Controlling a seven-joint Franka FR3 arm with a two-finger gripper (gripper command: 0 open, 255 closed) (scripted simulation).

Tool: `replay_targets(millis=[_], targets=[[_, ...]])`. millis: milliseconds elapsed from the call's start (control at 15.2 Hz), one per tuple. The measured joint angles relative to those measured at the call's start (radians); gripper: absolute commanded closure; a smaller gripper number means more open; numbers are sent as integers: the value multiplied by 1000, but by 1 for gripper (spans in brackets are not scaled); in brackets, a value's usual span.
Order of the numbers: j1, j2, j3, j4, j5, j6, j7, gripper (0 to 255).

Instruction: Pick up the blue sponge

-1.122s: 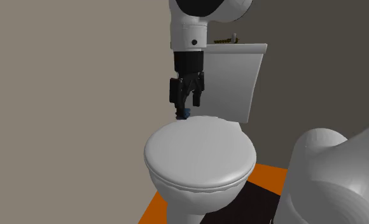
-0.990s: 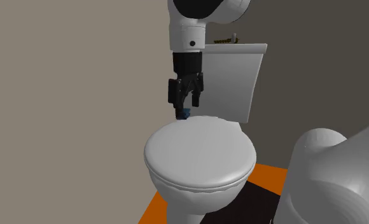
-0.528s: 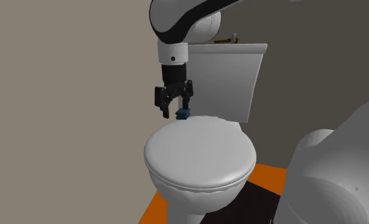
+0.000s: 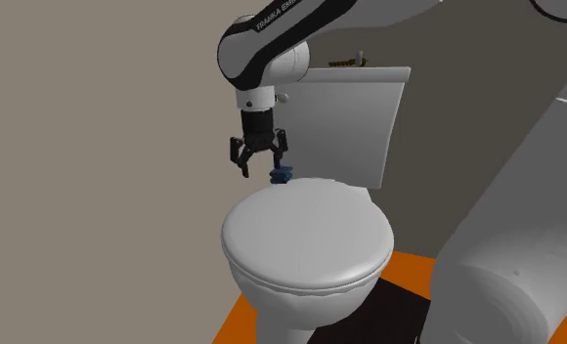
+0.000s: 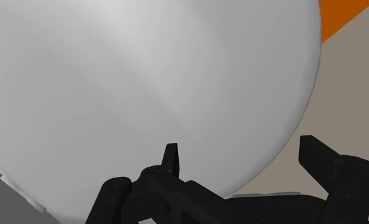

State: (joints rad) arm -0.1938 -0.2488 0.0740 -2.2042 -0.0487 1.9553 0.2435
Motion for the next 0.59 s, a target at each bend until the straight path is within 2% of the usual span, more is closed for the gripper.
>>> replay_targets(millis=[132,594], targets=[[-22,87,-11,50,-15,37,39,0],[-80,282,-57,203,-46,81,172,0]])
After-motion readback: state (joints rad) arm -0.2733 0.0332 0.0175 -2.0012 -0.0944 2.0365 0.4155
